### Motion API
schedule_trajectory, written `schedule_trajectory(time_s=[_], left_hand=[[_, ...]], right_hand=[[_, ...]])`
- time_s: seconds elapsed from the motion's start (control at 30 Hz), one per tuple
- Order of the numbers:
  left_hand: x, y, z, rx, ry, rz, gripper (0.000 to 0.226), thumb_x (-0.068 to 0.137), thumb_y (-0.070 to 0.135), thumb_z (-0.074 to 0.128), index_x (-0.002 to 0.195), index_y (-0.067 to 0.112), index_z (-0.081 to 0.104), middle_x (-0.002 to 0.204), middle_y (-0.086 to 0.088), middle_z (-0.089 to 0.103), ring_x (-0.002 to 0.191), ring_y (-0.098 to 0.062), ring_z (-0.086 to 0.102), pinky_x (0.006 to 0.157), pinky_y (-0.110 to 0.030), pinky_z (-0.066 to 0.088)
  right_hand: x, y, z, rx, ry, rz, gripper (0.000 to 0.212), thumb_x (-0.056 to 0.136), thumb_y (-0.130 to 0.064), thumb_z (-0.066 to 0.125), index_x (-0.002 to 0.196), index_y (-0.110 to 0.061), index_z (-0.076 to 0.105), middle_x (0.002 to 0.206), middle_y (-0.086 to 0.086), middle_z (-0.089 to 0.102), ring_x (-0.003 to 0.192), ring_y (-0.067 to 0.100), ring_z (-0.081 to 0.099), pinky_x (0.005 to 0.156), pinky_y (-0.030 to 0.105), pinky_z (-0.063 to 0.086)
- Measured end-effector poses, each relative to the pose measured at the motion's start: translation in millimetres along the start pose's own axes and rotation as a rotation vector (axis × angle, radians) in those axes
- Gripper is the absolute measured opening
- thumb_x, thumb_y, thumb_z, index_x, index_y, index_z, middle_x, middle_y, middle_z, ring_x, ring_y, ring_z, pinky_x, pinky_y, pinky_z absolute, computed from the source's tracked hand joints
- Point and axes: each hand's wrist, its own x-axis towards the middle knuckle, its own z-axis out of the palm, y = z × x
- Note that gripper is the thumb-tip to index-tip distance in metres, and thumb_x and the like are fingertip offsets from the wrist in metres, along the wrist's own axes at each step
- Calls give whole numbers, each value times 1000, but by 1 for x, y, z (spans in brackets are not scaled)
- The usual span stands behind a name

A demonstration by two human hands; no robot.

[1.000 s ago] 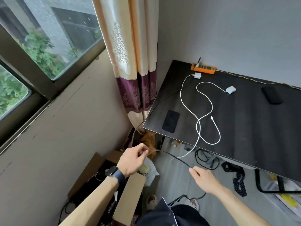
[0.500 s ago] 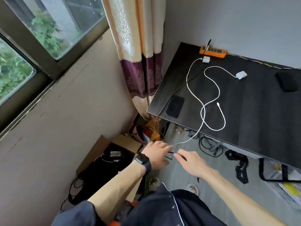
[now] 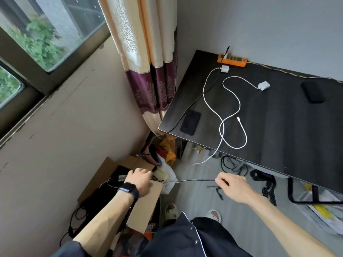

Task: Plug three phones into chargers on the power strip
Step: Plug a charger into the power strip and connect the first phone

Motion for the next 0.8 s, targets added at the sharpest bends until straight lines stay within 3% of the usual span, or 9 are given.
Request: schedule_trajectory(time_s=[0.1,0.23,0.33,0.47,0.57,0.67,0.73,0.8], left_hand=[[1,59,-25,-278,104,237,66,89,47,57,148,27,38,150,0,47,139,-23,40,113,-41,36],[8,112,-47,-237,249,373,30,102,42,45,113,22,65,105,-2,71,102,-26,63,86,-35,44],[16,91,-45,-155,295,358,25,104,36,41,105,25,64,100,3,72,93,-21,62,77,-30,33],[18,62,-24,-173,317,344,24,104,35,41,108,26,63,106,4,72,98,-22,64,82,-32,39],[16,38,-10,-228,322,273,23,104,37,42,109,26,62,107,-1,73,98,-27,65,77,-31,42],[13,3,-3,-193,257,107,25,102,43,41,110,29,60,106,-4,72,99,-30,65,77,-34,44],[11,-7,-2,-155,168,44,25,101,44,42,110,29,60,109,-3,72,103,-29,64,79,-35,46],[10,-1,-7,-162,93,54,30,97,40,45,122,29,57,125,-3,66,114,-29,59,90,-37,49]], right_hand=[[7,-38,6,69,19,-146,25,101,-43,40,79,-34,46,75,-12,57,71,0,49,83,34,39],[15,-59,-2,107,83,-218,27,99,-43,50,77,-27,50,68,-12,51,67,10,46,69,30,40],[13,-42,-12,59,48,-141,43,96,-56,43,73,-19,46,59,-7,43,59,13,40,62,22,32],[11,-32,-12,-20,-32,-98,42,102,-48,33,84,-17,55,75,1,62,76,18,55,87,33,38],[8,-28,-14,-56,-118,-26,32,102,-50,34,82,-30,50,70,-7,56,74,10,53,91,37,35],[1,-15,-18,-26,-138,60,36,102,-48,37,82,-23,52,67,-9,53,69,14,51,83,34,36],[0,-15,-21,35,-104,76,39,103,-46,39,79,-18,52,68,-7,55,64,12,48,68,30,37],[3,-26,-23,78,-92,34,39,104,-44,39,80,-17,53,73,-7,57,67,11,50,63,28,37]])
